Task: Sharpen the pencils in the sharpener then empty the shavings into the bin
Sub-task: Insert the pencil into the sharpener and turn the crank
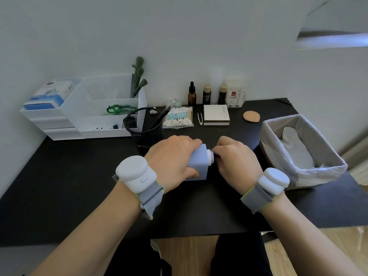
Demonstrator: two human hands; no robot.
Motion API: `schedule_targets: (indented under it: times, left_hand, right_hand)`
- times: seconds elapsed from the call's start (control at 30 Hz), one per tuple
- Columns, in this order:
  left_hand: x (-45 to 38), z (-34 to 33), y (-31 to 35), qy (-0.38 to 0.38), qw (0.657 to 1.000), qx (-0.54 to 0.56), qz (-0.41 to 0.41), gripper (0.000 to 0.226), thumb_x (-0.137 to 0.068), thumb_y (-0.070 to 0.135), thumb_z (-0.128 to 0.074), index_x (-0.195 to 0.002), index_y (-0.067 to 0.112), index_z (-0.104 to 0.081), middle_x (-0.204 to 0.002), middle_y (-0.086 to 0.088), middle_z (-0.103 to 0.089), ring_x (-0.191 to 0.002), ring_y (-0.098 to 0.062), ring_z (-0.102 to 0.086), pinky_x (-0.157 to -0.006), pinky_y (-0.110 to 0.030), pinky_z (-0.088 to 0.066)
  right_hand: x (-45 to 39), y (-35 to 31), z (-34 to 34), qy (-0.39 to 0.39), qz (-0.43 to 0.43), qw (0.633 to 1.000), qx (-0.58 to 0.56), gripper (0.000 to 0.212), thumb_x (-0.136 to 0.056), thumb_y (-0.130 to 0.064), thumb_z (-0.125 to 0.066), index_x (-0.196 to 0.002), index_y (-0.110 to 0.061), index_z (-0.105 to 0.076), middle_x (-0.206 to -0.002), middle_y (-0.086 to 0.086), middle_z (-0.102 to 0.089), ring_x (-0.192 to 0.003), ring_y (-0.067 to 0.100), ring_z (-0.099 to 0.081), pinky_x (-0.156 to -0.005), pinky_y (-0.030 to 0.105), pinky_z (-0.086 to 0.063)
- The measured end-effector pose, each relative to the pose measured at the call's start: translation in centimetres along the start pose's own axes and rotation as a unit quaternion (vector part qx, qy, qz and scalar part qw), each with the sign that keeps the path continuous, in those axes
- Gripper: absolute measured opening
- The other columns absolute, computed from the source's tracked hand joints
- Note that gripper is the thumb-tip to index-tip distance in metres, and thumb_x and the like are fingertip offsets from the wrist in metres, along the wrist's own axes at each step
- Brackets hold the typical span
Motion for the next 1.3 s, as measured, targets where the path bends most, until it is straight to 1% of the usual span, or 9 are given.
schedule_targets:
  times: [0.1, 0.33, 0.5, 0.63, 0.77, 0.93, 1.1, 1.2, 1.3]
  left_hand:
    - [0.0, -0.1, 0.0, 0.000, 1.000, -0.003, 0.000, 0.047, -0.081, 0.048, -0.067, -0.121, 0.028, -0.051, -0.112, 0.008, -0.057, -0.105, -0.017, -0.054, -0.084, -0.039, -0.049]
    - [0.0, -0.1, -0.1, 0.003, 1.000, 0.001, -0.007, 0.049, -0.082, 0.050, -0.066, -0.123, 0.029, -0.049, -0.113, 0.007, -0.056, -0.105, -0.017, -0.054, -0.084, -0.039, -0.049]
    - [0.1, -0.4, -0.5, 0.006, 0.999, 0.037, -0.020, 0.051, -0.080, 0.051, -0.066, -0.124, 0.032, -0.049, -0.111, 0.008, -0.054, -0.104, -0.018, -0.053, -0.084, -0.042, -0.050]
    - [0.2, -0.8, -1.4, 0.017, 0.995, 0.099, -0.029, 0.072, -0.071, 0.061, -0.064, -0.135, 0.034, -0.047, -0.120, 0.008, -0.054, -0.111, -0.015, -0.053, -0.092, -0.040, -0.048]
    - [0.6, -0.7, -1.8, 0.031, 0.989, 0.135, -0.055, 0.091, -0.073, 0.060, -0.072, -0.149, 0.025, -0.036, -0.139, 0.008, -0.048, -0.127, -0.008, -0.046, -0.109, -0.031, -0.039]
    - [2.0, 0.7, -3.9, 0.087, 0.975, 0.198, -0.052, 0.091, -0.071, 0.052, -0.078, -0.148, 0.024, -0.040, -0.137, 0.014, -0.053, -0.125, 0.003, -0.048, -0.109, -0.020, -0.037]
    - [3.2, 0.5, -6.7, 0.095, 0.969, 0.227, -0.019, 0.078, -0.069, 0.042, -0.083, -0.138, 0.024, -0.052, -0.123, 0.015, -0.062, -0.113, 0.005, -0.058, -0.101, -0.020, -0.048]
    - [3.6, 0.1, -7.3, 0.101, 0.971, 0.216, -0.008, 0.057, -0.071, 0.034, -0.085, -0.123, 0.025, -0.063, -0.108, 0.015, -0.067, -0.100, 0.003, -0.063, -0.092, -0.019, -0.052]
    - [3.7, -0.1, -7.2, 0.119, 0.970, 0.214, -0.007, 0.032, -0.076, 0.022, -0.082, -0.105, 0.024, -0.068, -0.091, 0.014, -0.069, -0.084, -0.001, -0.066, -0.081, -0.020, -0.054]
  right_hand:
    - [0.9, 0.0, -0.5, -0.003, 0.002, 1.000, 0.005, 0.009, -0.089, -0.013, -0.058, -0.086, -0.014, -0.067, -0.093, -0.001, -0.053, -0.072, 0.021, -0.048, -0.048, 0.023, -0.020]
    - [2.8, -0.3, -0.7, 0.003, 0.018, 1.000, -0.005, 0.013, -0.090, -0.023, -0.061, -0.088, -0.017, -0.071, -0.091, -0.001, -0.055, -0.075, 0.026, -0.058, -0.054, 0.037, -0.047]
    - [3.3, -0.1, -0.3, 0.005, 0.018, 0.999, -0.027, 0.010, -0.091, -0.026, -0.061, -0.092, -0.022, -0.070, -0.093, -0.003, -0.054, -0.078, 0.022, -0.058, -0.056, 0.037, -0.049]
    - [3.3, -0.1, -0.3, -0.011, 0.018, 0.999, -0.044, 0.007, -0.089, -0.029, -0.062, -0.095, -0.025, -0.064, -0.092, -0.007, -0.052, -0.084, 0.018, -0.057, -0.058, 0.036, -0.048]
    - [3.3, -0.1, -0.2, -0.030, 0.017, 0.999, -0.037, 0.018, -0.087, -0.031, -0.063, -0.105, -0.027, -0.062, -0.099, -0.008, -0.053, -0.093, 0.017, -0.056, -0.064, 0.035, -0.049]
    - [3.3, 0.2, 0.3, -0.032, 0.008, 0.998, -0.054, 0.052, -0.084, -0.037, -0.068, -0.132, -0.031, -0.050, -0.115, -0.010, -0.053, -0.105, 0.015, -0.056, -0.075, 0.034, -0.052]
    - [2.7, -0.7, 0.7, -0.040, 0.026, 0.993, -0.105, 0.089, -0.079, -0.047, -0.072, -0.151, -0.027, -0.023, -0.134, -0.008, -0.049, -0.124, 0.011, -0.046, -0.099, 0.032, -0.046]
    - [2.2, -1.6, 0.6, -0.048, 0.039, 0.990, -0.127, 0.095, -0.079, -0.050, -0.071, -0.153, -0.030, -0.015, -0.141, -0.010, -0.044, -0.129, 0.010, -0.041, -0.105, 0.030, -0.040]
    - [1.9, -2.3, 0.5, -0.044, 0.053, 0.988, -0.136, 0.089, -0.080, -0.047, -0.071, -0.152, -0.029, -0.020, -0.140, -0.010, -0.044, -0.128, 0.010, -0.042, -0.106, 0.030, -0.039]
Point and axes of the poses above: each hand's wrist, its own x-axis away from the middle knuckle, its own z-axis out of the back of the hand, y = z × x, the point moved 9 cm from there along -x, towards the middle knuckle
